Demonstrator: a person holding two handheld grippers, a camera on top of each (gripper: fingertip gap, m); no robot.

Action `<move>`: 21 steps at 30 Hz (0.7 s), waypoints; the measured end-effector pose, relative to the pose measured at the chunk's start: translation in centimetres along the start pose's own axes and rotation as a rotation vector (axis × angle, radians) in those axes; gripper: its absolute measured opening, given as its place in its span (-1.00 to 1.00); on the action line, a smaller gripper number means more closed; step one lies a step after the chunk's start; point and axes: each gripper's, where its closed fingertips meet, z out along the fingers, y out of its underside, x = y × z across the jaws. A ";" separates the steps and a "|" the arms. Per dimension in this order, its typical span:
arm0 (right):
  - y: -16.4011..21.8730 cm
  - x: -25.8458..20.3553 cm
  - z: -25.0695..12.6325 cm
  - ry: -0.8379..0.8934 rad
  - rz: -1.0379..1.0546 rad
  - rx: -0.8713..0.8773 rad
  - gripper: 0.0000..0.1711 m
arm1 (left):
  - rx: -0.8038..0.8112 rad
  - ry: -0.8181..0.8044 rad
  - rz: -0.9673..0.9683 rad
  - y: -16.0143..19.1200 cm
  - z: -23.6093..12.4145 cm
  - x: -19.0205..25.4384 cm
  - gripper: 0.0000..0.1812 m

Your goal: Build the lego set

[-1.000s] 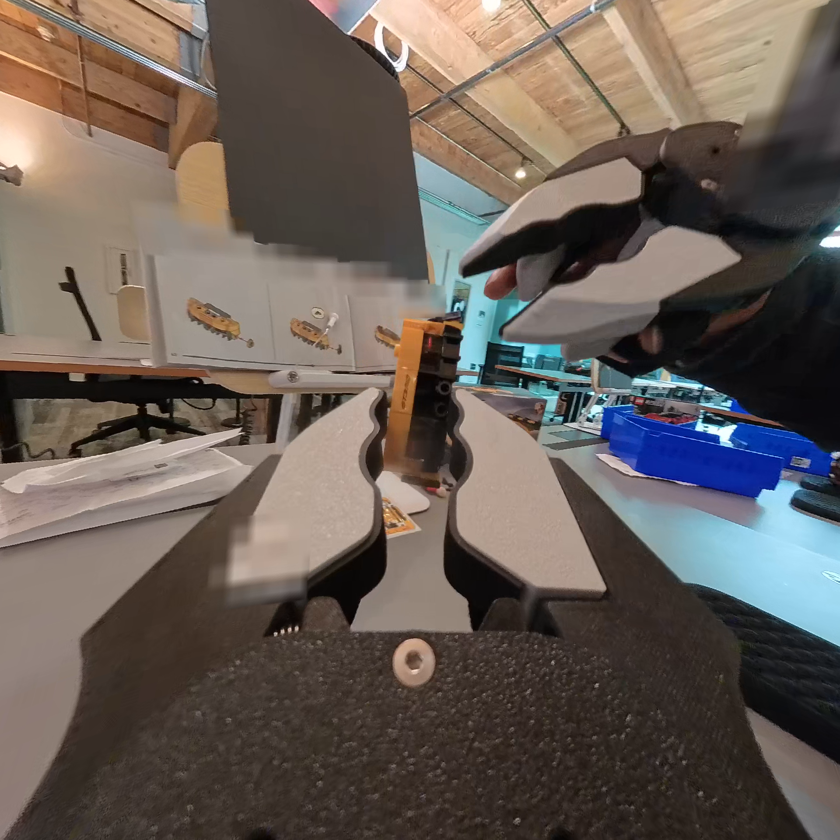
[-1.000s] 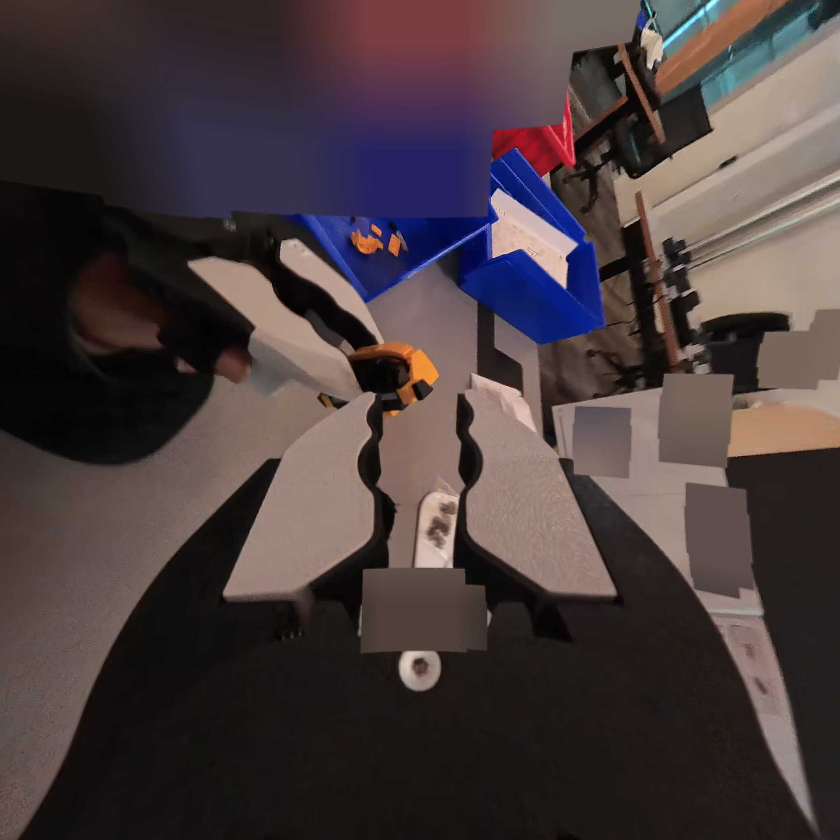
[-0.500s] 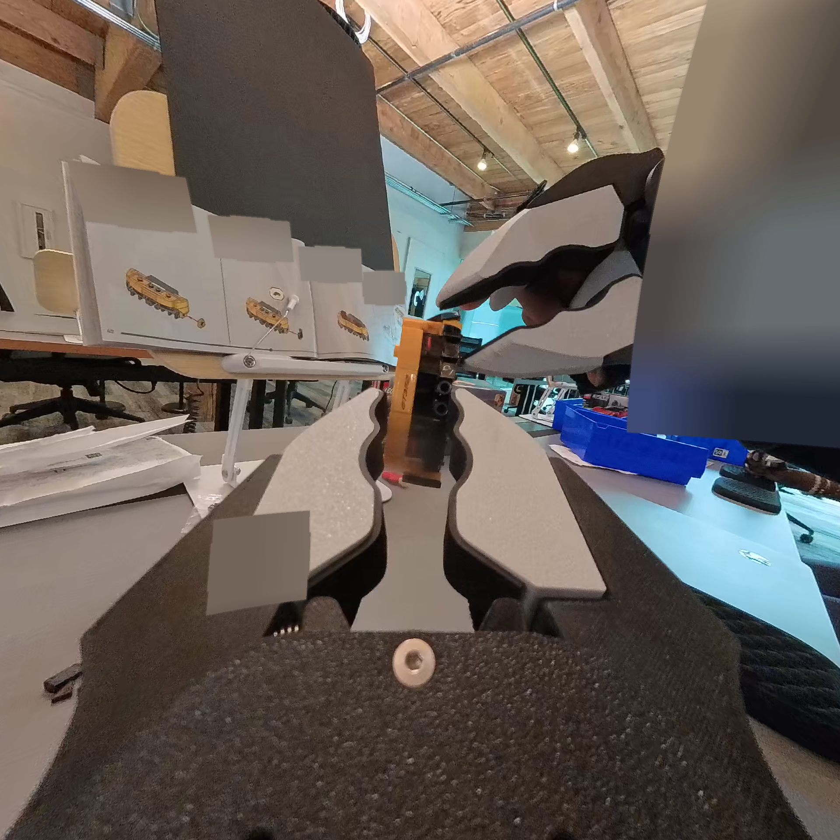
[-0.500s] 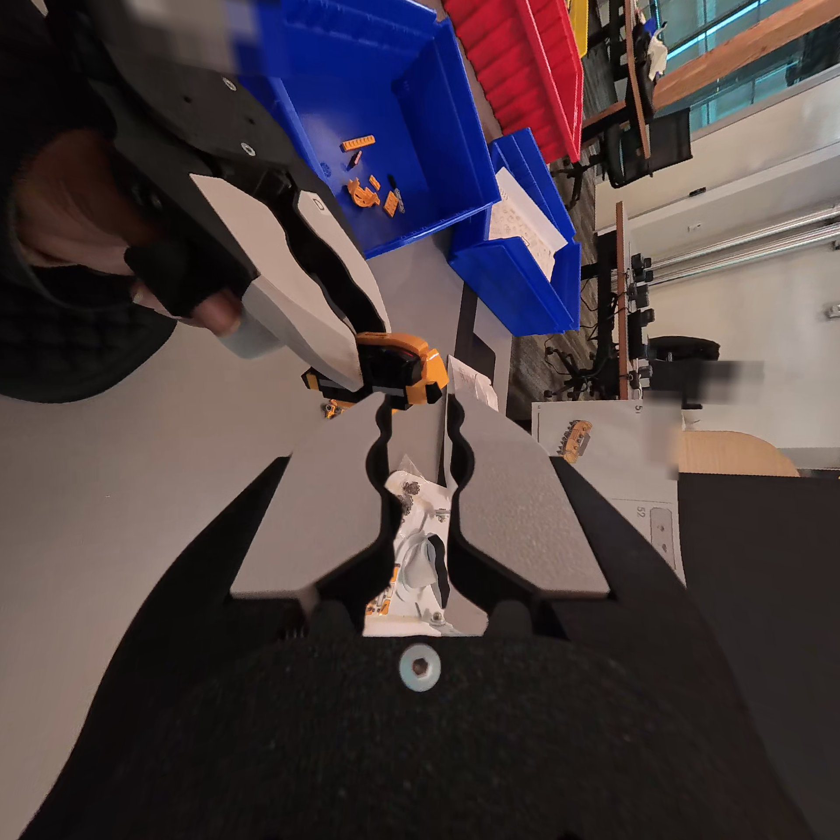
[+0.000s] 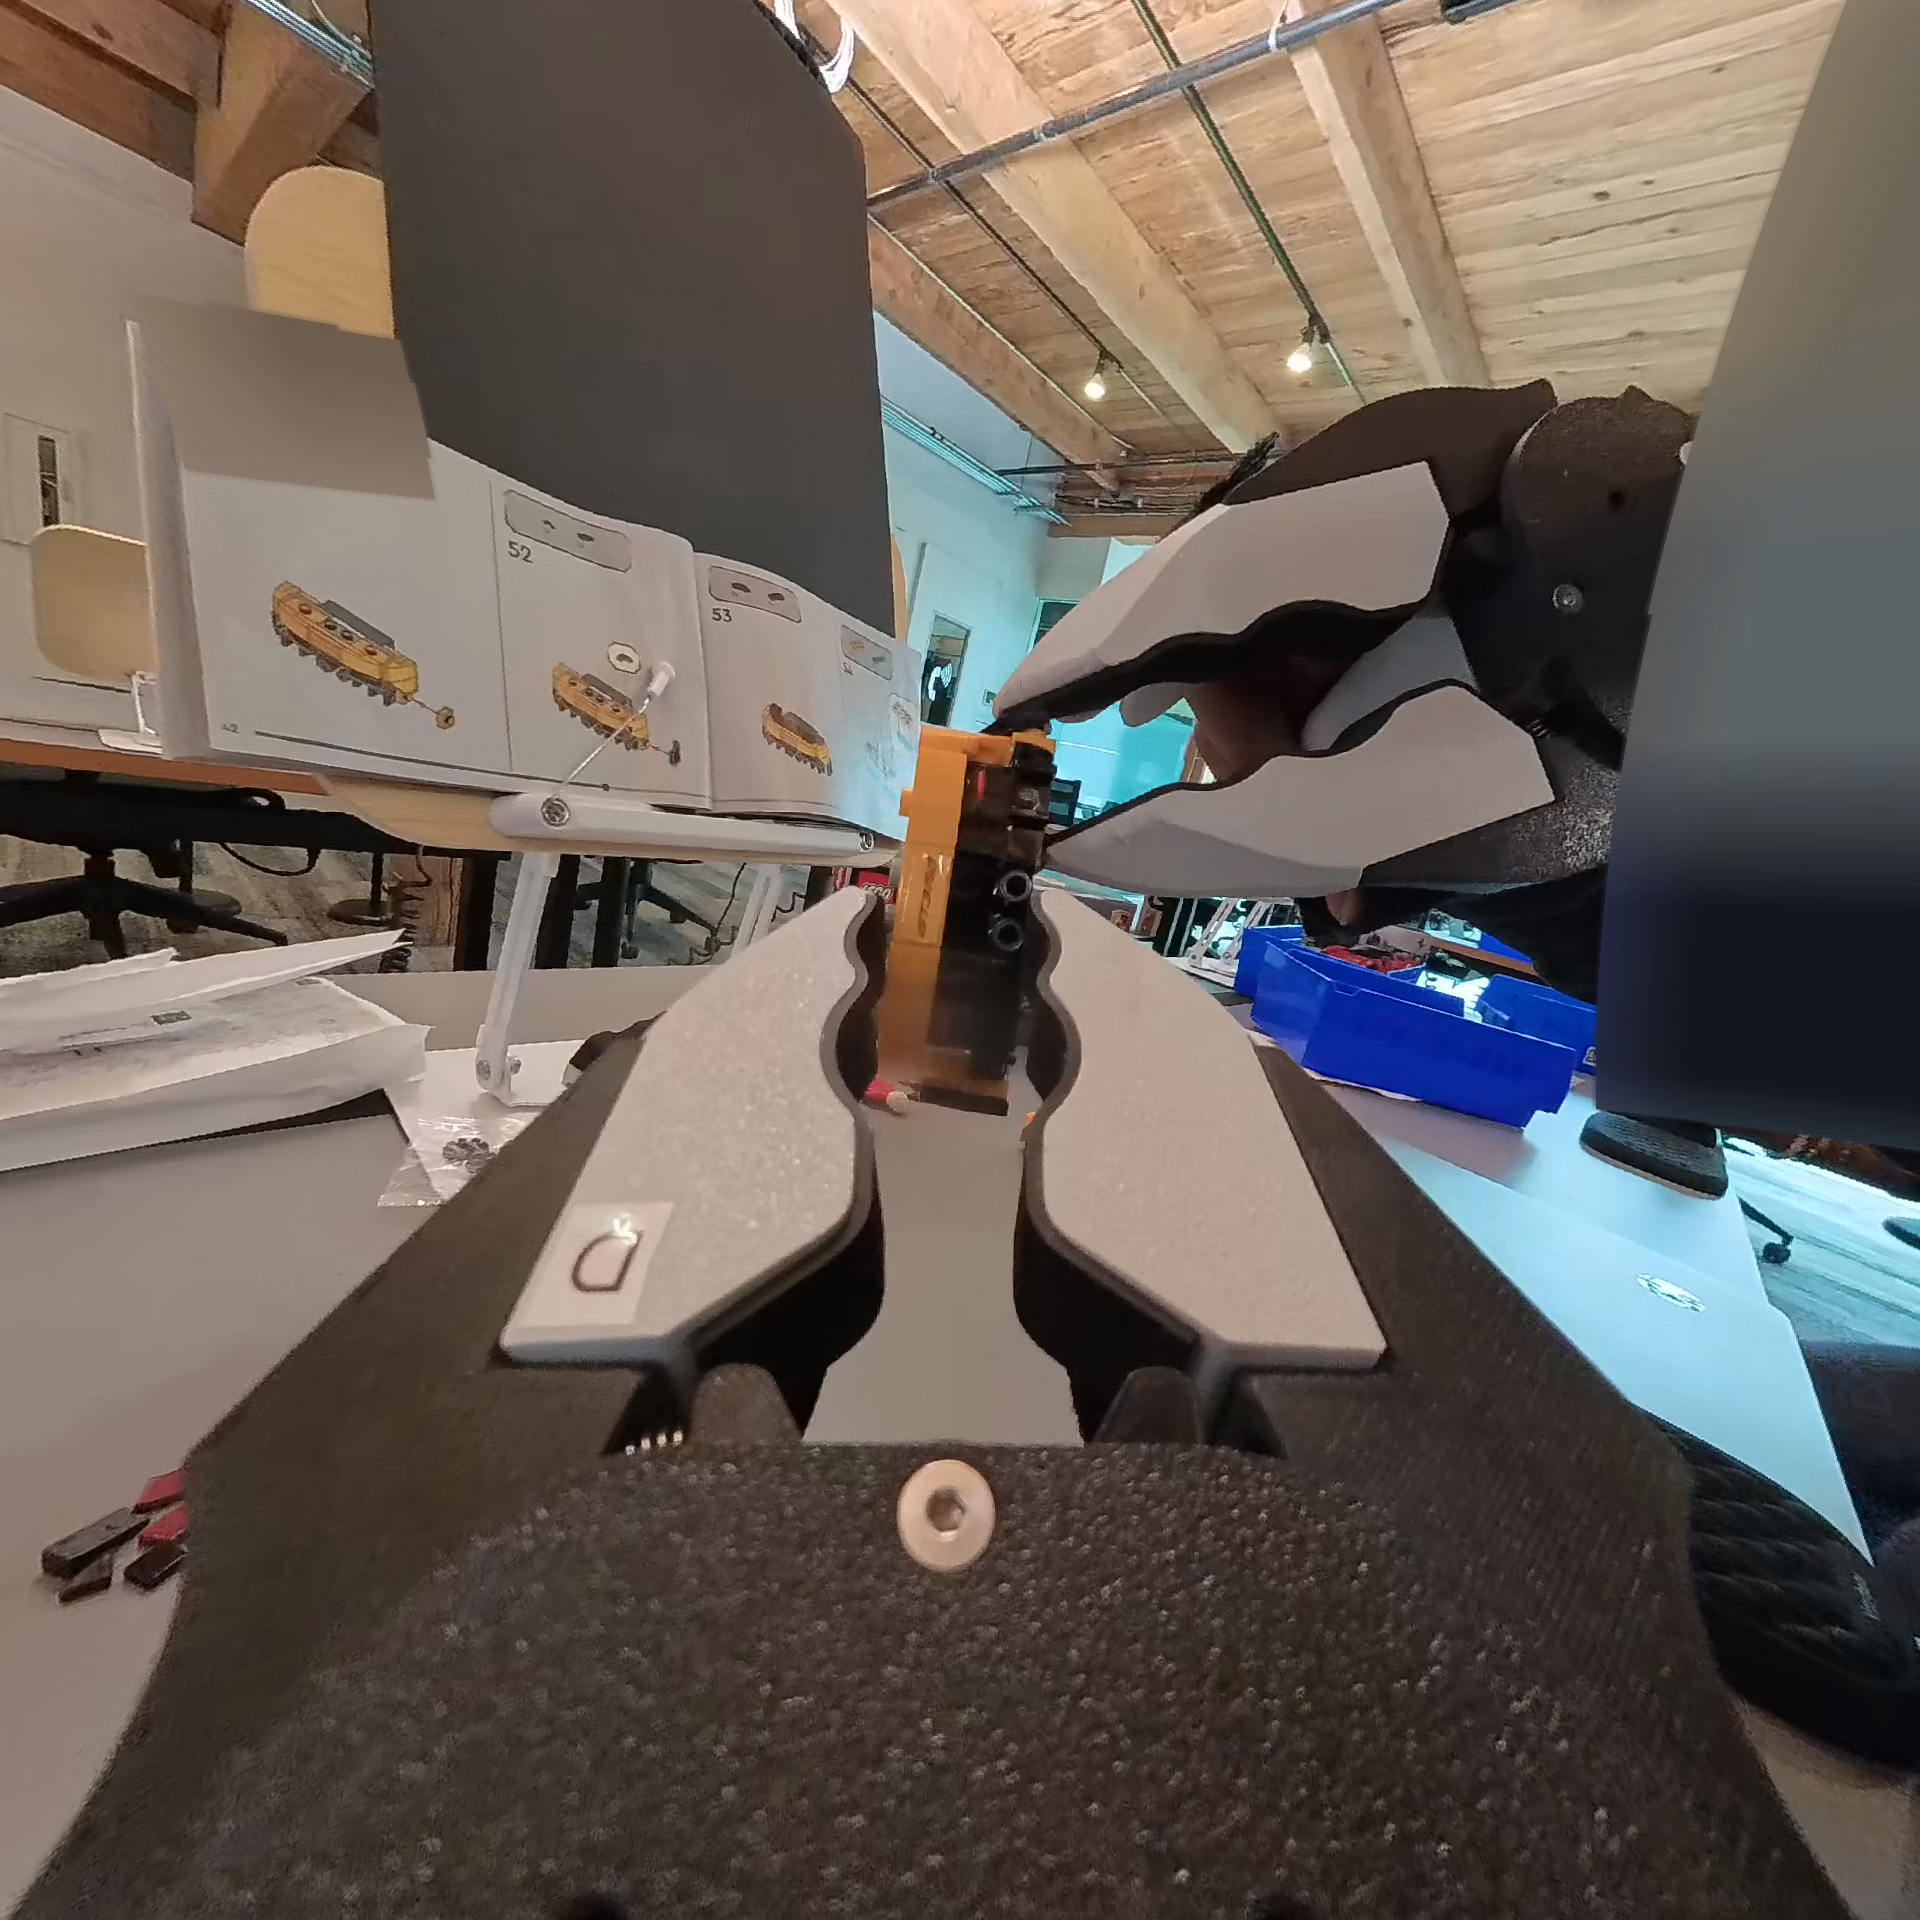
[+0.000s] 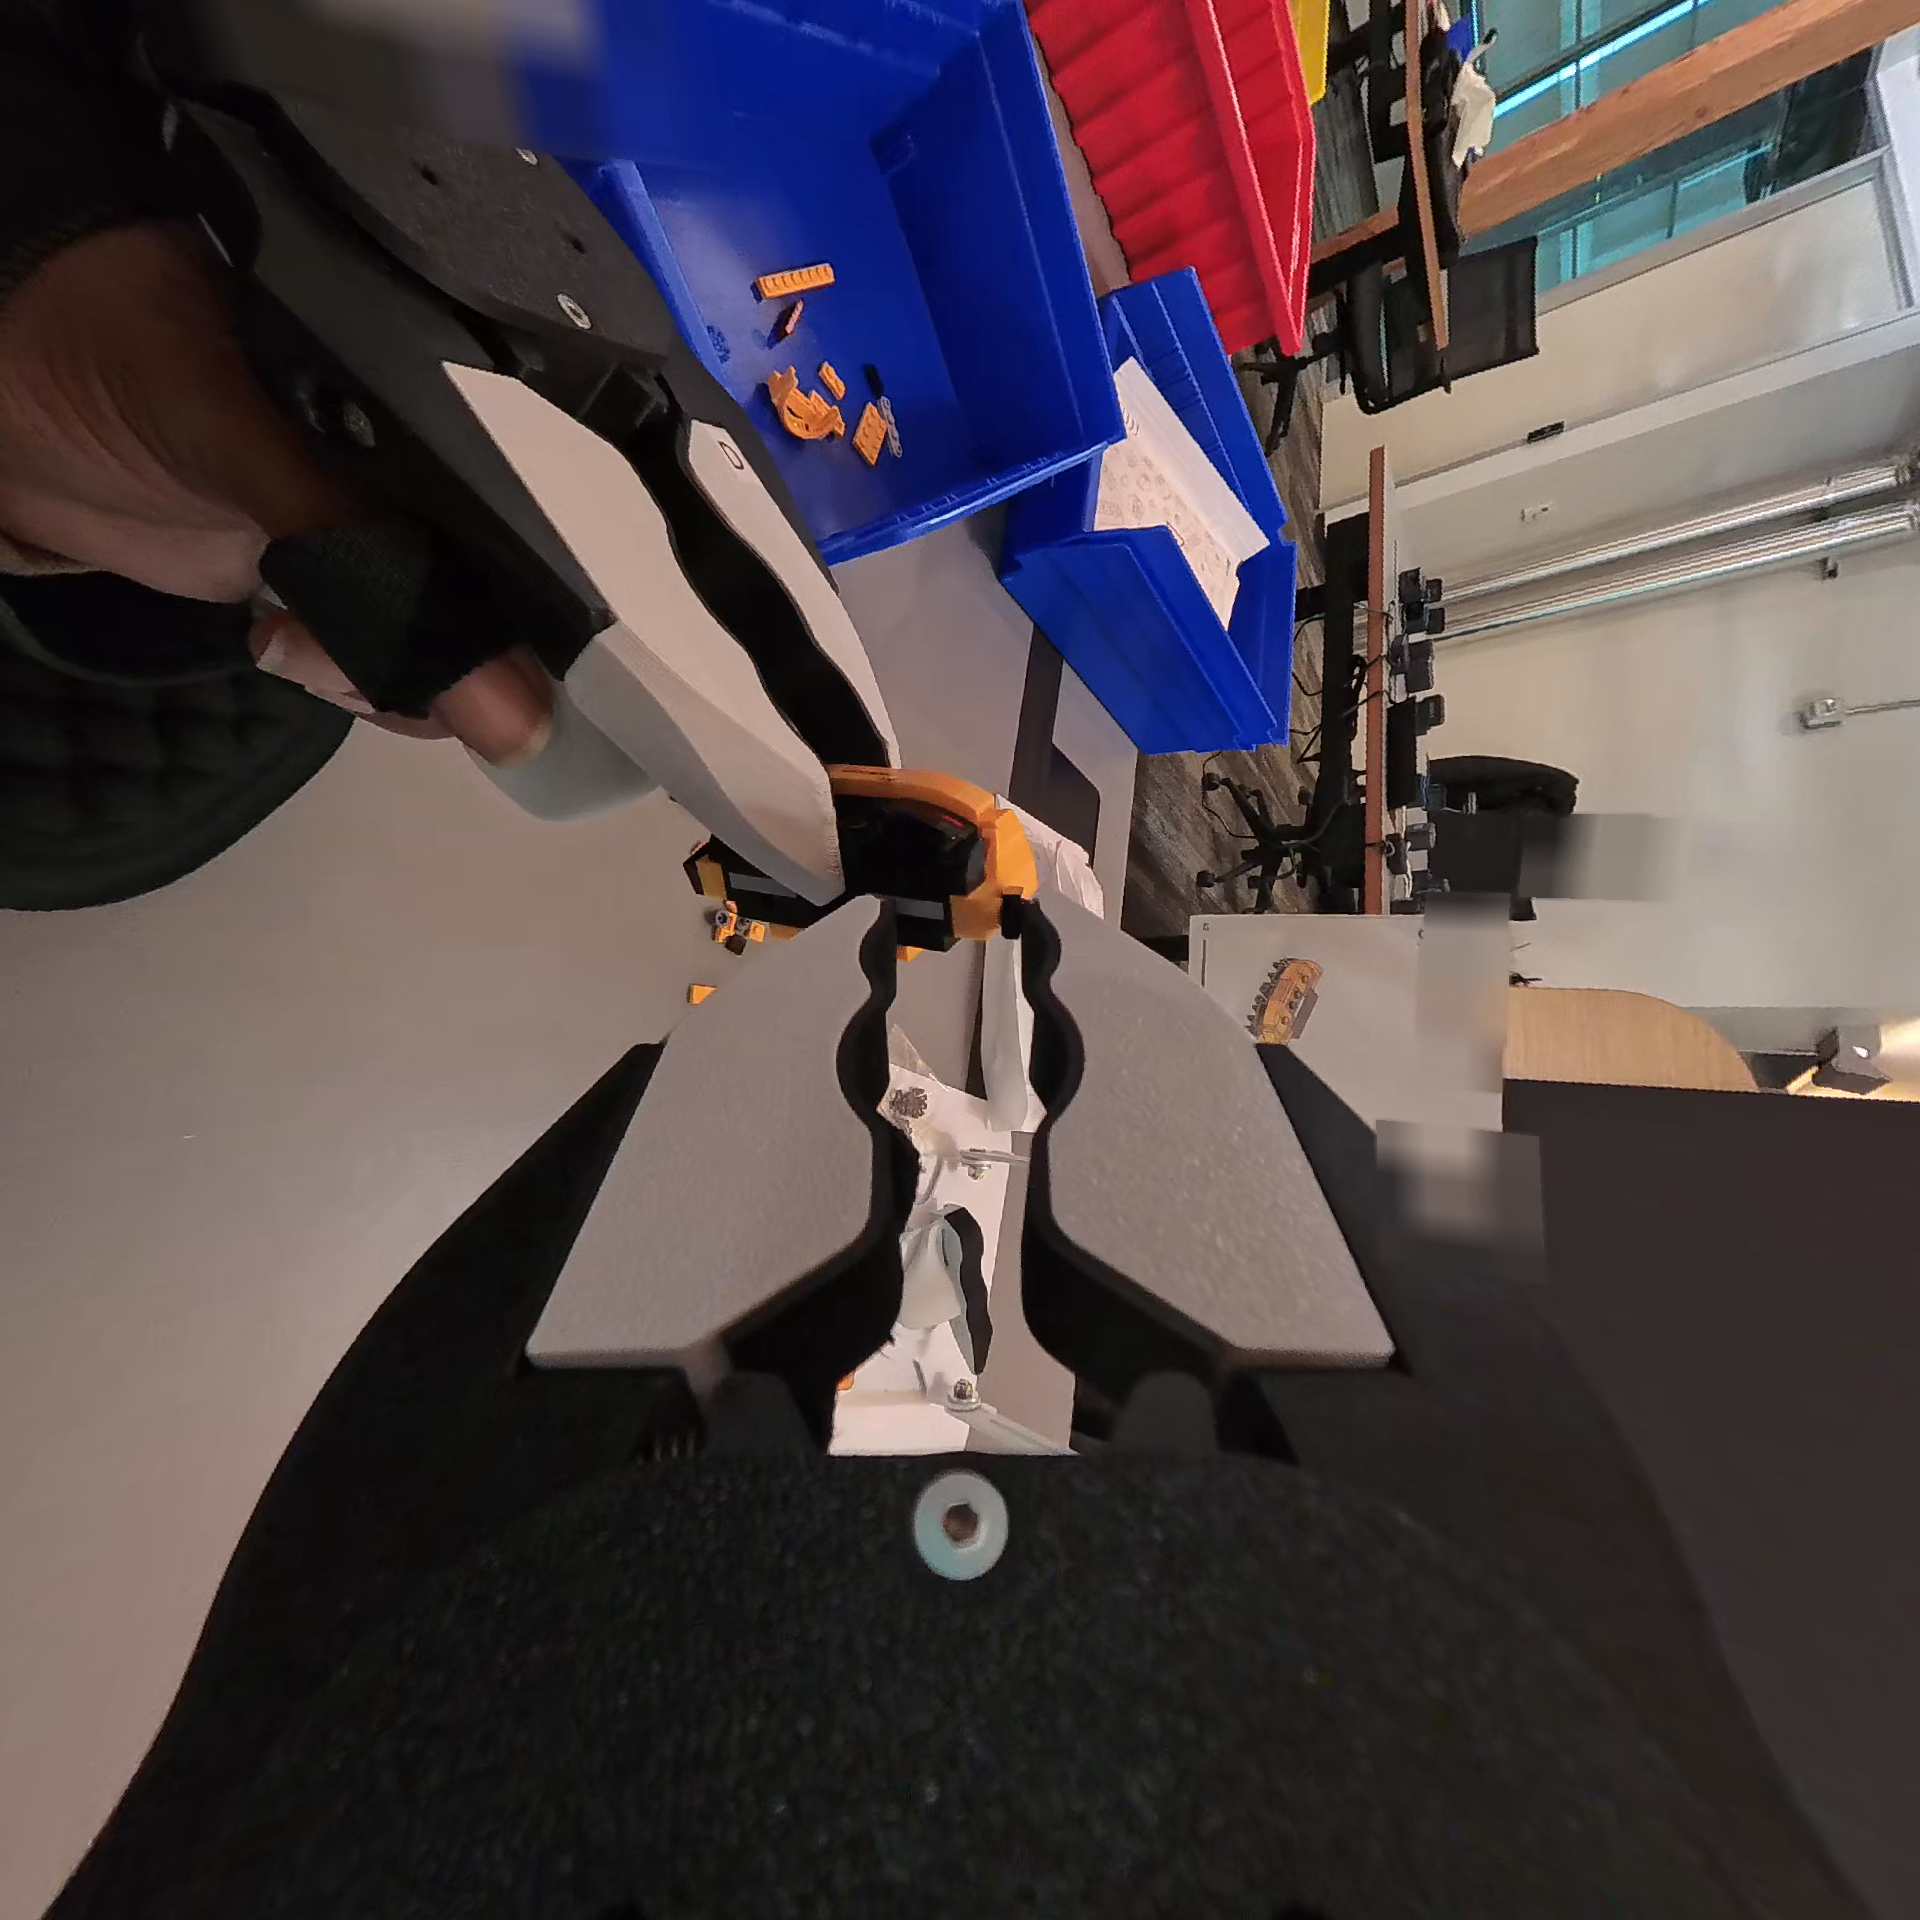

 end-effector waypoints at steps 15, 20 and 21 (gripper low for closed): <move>-0.1 -0.3 0.0 0.013 -0.030 -0.009 -0.61 | 0.014 0.031 -0.058 -0.3 -0.1 0.2 -0.73; -0.1 -0.3 0.0 0.034 -0.053 -0.017 -0.61 | 0.017 0.054 -0.090 -0.3 -0.1 0.4 -0.73; -0.1 -0.3 -0.1 0.035 -0.055 -0.017 -0.60 | 0.018 0.061 -0.096 -0.4 -0.1 0.4 -0.73</move>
